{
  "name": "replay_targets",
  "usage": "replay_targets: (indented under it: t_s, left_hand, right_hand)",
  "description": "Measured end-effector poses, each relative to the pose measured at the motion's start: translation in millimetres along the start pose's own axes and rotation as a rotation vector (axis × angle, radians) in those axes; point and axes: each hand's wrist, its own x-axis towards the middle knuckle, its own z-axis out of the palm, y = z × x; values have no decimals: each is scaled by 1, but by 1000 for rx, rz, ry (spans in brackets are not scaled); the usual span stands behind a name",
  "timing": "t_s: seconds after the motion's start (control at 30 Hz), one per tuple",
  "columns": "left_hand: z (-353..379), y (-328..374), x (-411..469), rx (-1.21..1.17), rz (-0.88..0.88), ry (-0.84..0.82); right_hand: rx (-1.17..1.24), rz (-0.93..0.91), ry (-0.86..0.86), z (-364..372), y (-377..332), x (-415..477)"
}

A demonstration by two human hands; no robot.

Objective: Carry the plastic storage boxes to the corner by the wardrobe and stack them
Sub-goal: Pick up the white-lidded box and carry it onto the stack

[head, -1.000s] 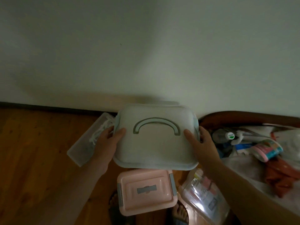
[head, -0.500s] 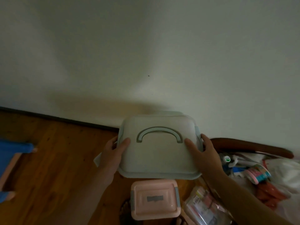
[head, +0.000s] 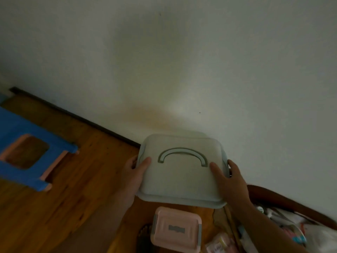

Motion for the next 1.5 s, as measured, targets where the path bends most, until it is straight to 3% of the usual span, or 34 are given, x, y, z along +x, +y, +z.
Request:
replay_targets:
  t_s: [0.33, 0.87, 1.17, 1.5]
  left_hand:
    - [-67, 23, -66, -116, -20, 110]
    - [-250, 47, -155, -145, -46, 192]
    - [-319, 46, -213, -231, -31, 331]
    - [-360, 11, -291, -331, -50, 620]
  right_hand:
    - [-113, -136, -102, -2, -66, -47]
    - [-188, -321, -224, 53, -180, -186]
    - [-196, -427, -363, 89, -210, -242]
    - [-275, -582, -595, 138, -239, -290]
